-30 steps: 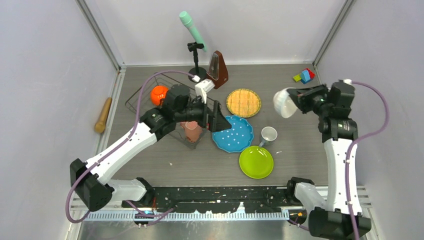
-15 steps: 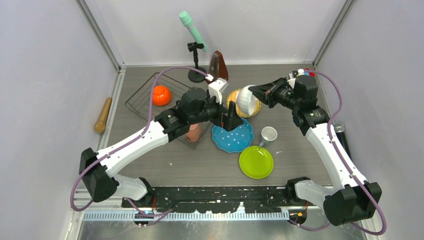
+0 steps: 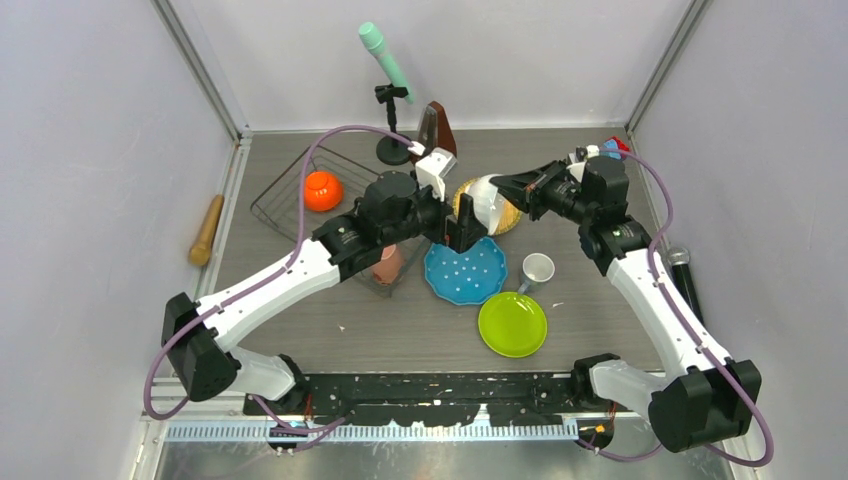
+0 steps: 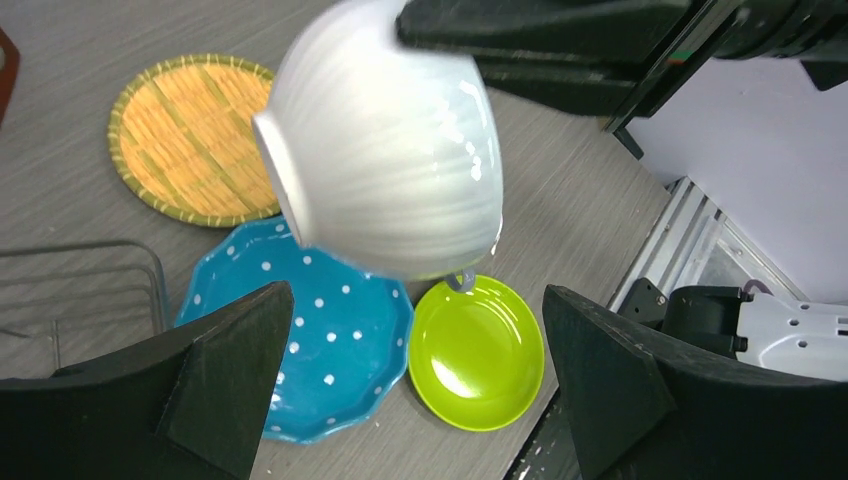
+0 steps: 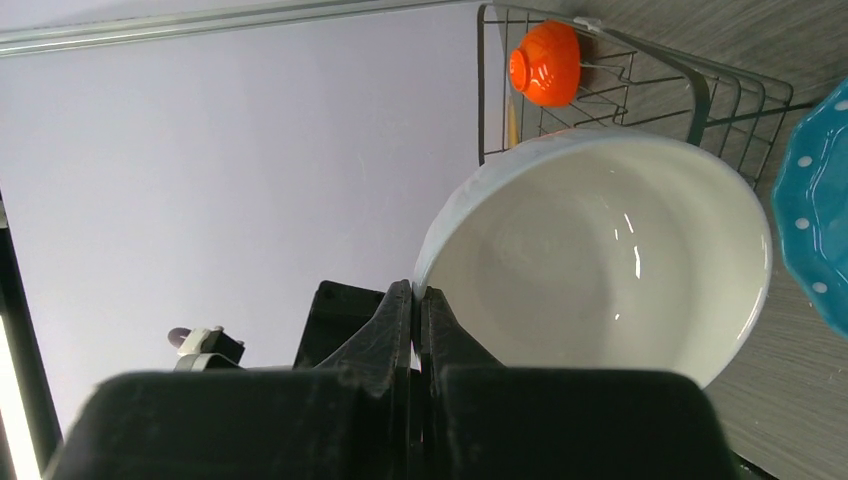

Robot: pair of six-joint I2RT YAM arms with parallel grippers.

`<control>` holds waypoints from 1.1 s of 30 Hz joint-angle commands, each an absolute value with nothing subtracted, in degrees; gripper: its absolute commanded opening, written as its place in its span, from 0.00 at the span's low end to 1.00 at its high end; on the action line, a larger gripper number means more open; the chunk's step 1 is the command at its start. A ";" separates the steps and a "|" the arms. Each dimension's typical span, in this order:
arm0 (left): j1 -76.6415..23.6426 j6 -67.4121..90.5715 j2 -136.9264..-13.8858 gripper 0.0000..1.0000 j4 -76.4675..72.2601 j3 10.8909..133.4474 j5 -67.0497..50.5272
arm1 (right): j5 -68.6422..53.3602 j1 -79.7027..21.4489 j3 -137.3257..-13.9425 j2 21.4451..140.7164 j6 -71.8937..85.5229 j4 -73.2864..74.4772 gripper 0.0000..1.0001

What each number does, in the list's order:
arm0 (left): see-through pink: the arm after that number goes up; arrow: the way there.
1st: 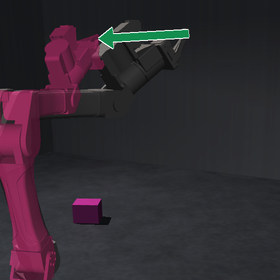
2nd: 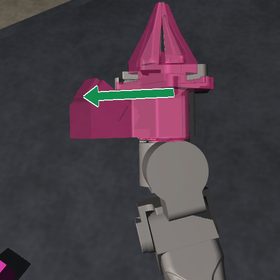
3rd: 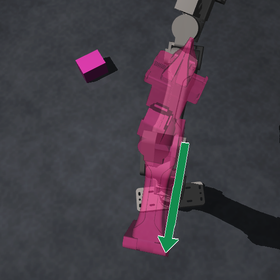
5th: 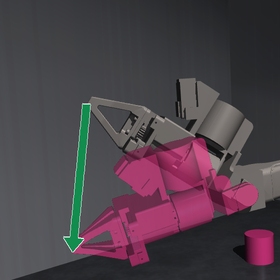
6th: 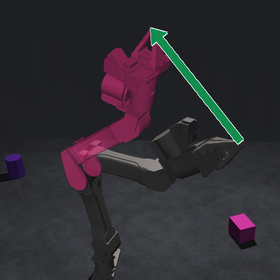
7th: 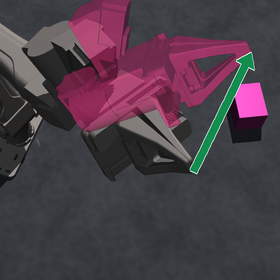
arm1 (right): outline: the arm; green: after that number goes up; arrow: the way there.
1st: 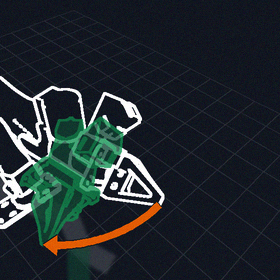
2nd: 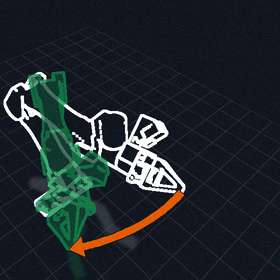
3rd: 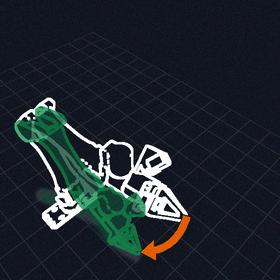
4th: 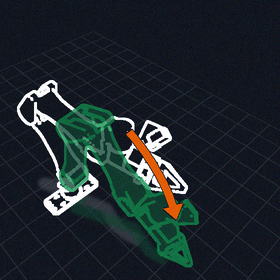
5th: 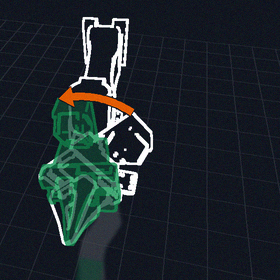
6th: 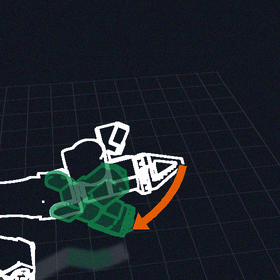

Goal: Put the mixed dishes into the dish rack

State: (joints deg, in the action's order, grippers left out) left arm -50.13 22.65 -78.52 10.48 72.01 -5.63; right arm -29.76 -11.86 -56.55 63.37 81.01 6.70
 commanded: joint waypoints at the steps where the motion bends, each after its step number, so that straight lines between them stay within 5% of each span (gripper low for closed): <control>1: -50.01 19.22 -78.23 1.00 5.14 74.25 -5.71 | -31.63 -12.95 -56.65 60.53 83.82 0.29 0.00; 16: -50.01 17.39 -82.13 0.99 10.11 78.44 -3.65 | -31.60 -14.47 -55.71 59.16 84.79 0.52 0.00; 24: -50.01 17.34 -82.42 0.81 9.43 78.76 -6.93 | -31.19 -14.58 -55.29 58.90 84.76 0.72 0.00; 33: -50.01 16.40 -82.68 0.81 11.95 79.90 -10.76 | -31.01 -14.53 -55.42 59.34 83.78 1.33 0.00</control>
